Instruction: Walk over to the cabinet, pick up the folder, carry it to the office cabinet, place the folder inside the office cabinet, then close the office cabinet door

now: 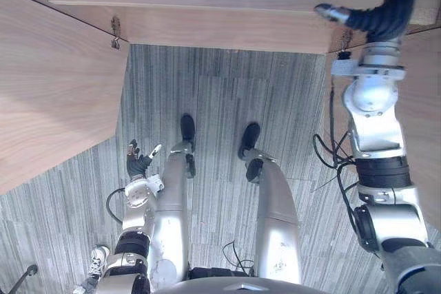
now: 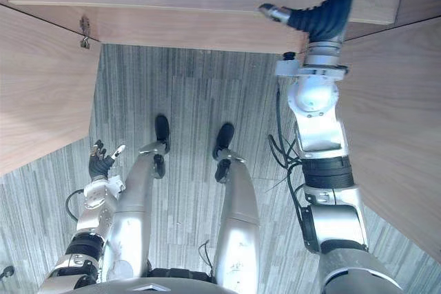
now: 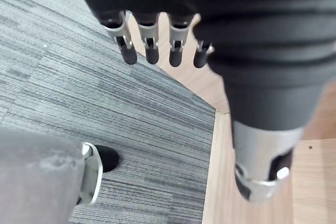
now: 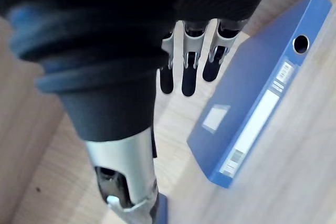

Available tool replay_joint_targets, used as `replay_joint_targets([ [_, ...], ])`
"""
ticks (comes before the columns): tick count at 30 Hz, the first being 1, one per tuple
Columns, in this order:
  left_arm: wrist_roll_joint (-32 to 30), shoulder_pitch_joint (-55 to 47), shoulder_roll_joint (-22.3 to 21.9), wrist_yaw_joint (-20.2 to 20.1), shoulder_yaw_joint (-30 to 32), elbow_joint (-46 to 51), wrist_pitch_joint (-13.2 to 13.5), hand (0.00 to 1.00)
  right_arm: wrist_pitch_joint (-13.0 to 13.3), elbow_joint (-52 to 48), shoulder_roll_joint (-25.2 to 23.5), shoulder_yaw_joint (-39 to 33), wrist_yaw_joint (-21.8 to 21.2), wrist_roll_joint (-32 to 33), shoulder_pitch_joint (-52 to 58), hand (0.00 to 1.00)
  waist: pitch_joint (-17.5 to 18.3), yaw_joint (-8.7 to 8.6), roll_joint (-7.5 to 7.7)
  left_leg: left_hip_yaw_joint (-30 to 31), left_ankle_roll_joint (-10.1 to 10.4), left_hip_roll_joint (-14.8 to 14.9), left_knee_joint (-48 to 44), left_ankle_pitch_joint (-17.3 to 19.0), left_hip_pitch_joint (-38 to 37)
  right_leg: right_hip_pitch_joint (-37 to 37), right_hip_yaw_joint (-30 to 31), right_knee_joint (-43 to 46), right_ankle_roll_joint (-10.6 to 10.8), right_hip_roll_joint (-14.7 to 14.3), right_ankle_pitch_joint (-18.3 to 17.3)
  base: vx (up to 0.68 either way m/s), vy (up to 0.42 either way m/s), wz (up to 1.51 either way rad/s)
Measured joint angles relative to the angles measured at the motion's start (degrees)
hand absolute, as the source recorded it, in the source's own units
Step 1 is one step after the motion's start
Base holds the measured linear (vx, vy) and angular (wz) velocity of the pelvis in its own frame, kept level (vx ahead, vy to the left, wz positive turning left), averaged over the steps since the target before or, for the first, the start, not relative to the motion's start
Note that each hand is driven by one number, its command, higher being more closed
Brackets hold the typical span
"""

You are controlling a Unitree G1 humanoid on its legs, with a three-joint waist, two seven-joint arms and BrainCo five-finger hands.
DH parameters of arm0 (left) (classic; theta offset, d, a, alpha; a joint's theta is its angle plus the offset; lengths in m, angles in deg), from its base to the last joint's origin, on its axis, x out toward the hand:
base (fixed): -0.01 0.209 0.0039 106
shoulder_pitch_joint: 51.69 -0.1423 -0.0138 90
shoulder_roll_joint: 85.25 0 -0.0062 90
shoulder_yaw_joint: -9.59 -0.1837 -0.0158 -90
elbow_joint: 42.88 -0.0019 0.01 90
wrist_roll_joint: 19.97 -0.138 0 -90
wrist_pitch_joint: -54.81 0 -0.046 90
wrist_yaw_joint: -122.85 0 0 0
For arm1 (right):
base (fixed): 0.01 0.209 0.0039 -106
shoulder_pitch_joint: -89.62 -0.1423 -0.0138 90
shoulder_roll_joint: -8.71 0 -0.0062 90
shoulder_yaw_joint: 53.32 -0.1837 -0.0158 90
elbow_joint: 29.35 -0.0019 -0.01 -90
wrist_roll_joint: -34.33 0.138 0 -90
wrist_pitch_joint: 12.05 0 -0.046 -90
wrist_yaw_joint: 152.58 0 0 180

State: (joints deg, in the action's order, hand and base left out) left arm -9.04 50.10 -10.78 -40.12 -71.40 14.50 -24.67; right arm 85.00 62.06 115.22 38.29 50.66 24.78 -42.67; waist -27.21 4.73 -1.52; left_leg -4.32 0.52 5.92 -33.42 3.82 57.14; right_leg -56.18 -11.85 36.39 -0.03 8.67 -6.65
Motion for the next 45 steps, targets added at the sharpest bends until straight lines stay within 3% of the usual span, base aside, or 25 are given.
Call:
replay_joint_targets([
  [4, 0.0, 0.0, 0.4, 0.1, 0.1, 0.0, 0.1, 0.00, -2.8, 9.5, 0.2, 3.9, -0.3, -6.4, -5.6, 1.00, 0.0, 0.38, 0.00, 0.0, 0.0, -0.1, 0.6, 0.0, 0.2, -0.2, -0.2, -0.3, 0.1, 0.0, 0.1, 0.04, 0.011, 0.01],
  [10, 0.1, 0.0, 0.7, 0.5, 0.1, -0.2, 0.7, 0.00, -6.1, 22.8, 1.4, 6.7, -0.5, -10.7, -14.7, 1.00, 0.0, 0.48, 0.06, 1.0, 0.0, -0.1, -0.3, -0.1, 3.0, -2.5, -1.2, 0.4, 0.0, 0.3, 0.1, 0.02, 0.006, 0.02],
  [17, 0.3, 0.0, 0.7, 1.6, 0.1, -0.6, 1.0, 0.00, -6.2, 31.9, 1.8, 7.9, 0.1, -10.4, -22.3, 1.00, 0.0, 0.34, 0.07, 1.1, -0.1, -0.4, -0.6, -0.3, 5.1, -4.4, -1.9, 1.3, -0.1, 1.1, 0.0, 0.00, 0.006, 0.03],
  [32, 4.7, 0.1, 0.1, 3.0, 2.1, -0.6, 2.2, 0.00, -6.0, 47.1, 2.6, 16.7, 1.0, -1.6, -41.5, 1.00, 0.0, 0.16, 0.08, 1.0, 0.3, -0.4, 2.6, -3.3, 7.7, -7.6, -2.9, -0.2, -1.1, 1.1, 1.3, 0.00, 0.000, 0.01],
  [45, 5.2, 0.3, -1.6, 2.7, 2.1, -0.6, 3.1, 0.00, -5.9, 51.6, 4.3, 20.0, -1.5, 10.3, -45.2, 1.00, 0.0, -0.13, 0.08, 1.0, 0.5, -0.4, 4.5, -5.2, 6.5, -7.1, -3.0, -0.7, -1.6, 0.9, 2.3, 0.00, -0.003, 0.00],
])
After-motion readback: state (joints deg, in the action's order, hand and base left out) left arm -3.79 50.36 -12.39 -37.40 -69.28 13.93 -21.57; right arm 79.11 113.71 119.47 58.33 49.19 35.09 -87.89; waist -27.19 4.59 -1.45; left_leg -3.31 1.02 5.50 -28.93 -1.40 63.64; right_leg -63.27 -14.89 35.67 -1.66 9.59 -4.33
